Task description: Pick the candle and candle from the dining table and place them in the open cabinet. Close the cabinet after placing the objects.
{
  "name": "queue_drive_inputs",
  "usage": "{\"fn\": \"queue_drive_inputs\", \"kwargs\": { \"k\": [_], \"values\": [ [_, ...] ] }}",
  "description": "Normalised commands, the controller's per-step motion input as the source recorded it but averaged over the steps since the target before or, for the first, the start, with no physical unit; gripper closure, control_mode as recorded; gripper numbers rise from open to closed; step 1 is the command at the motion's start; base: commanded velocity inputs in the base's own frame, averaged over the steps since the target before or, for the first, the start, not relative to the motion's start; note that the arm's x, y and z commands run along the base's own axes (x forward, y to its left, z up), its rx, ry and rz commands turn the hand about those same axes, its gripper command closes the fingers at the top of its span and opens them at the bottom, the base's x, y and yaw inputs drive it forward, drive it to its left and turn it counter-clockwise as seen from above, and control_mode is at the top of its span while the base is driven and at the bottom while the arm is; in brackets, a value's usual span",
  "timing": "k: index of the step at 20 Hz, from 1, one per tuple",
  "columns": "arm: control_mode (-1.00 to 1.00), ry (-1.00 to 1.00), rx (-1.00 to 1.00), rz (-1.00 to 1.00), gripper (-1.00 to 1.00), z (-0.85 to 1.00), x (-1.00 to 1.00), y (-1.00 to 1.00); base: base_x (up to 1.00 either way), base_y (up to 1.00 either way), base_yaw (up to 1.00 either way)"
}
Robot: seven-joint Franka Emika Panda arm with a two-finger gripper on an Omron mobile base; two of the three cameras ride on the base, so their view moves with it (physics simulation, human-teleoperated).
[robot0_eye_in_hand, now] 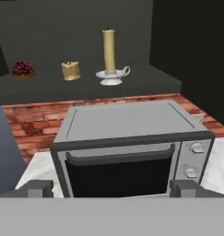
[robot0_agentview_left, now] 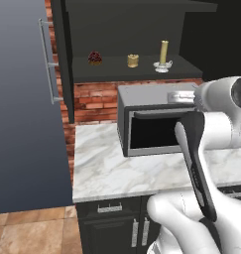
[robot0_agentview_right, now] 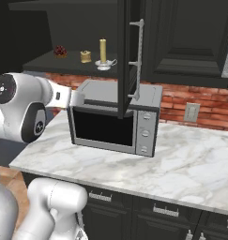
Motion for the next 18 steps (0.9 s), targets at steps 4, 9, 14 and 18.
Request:
{"fn": "queue_drive_inputs", "kwargs": {
  "k": [4,9,14,18],
  "values": [
    [-1.00,-0.03,0.02,-0.04,-1.00,0.00,-0.37,0.00,0.00,0.00,0.00],
    [-1.00,-0.01,0.11,-0.04,-1.00,0.00,-0.42,0.00,0.00,0.00,0.00],
    [-1.00,-0.04,0.23,-0.04,-1.00,0.08,-0.79,-0.08,0.00,0.00,0.00],
    [-1.00,-0.05,0.27,-0.04,-1.00,0.10,-0.74,-0.07,0.00,0.00,0.00]
  ]
}}
